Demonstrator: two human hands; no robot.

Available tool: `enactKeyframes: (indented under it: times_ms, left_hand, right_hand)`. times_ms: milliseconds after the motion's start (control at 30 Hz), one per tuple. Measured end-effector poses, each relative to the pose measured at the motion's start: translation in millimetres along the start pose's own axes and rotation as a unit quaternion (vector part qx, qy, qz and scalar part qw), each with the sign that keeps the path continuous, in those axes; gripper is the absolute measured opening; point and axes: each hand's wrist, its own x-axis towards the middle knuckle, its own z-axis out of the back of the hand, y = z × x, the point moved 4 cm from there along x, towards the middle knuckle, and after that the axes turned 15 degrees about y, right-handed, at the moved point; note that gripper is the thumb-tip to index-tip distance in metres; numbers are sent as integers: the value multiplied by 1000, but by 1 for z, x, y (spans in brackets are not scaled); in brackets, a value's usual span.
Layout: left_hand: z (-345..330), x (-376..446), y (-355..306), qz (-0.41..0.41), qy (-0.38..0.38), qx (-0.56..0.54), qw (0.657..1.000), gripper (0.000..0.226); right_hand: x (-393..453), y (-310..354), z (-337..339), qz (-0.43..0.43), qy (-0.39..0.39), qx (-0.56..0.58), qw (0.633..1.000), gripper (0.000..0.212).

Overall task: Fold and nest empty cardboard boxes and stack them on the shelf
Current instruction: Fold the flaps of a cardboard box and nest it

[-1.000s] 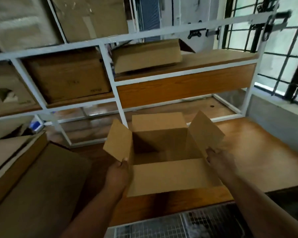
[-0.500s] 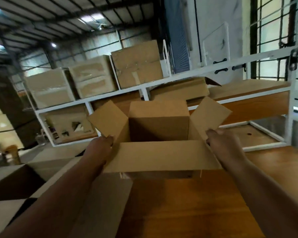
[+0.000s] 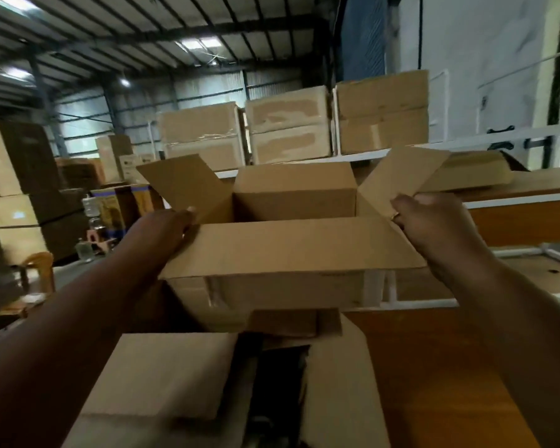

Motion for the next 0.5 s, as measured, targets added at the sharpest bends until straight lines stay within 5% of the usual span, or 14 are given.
enactKeyframes:
  times_ms: [233,500]
  left_hand:
    - [10,9,166,58,22,-211,975,40]
    - [-8,21,251,74,50,-359,929,36]
  right_hand:
    - [0,58,-166,-19,16,-17,1000,36]
    - [-5,86,-244,-35,19,-61,997,37]
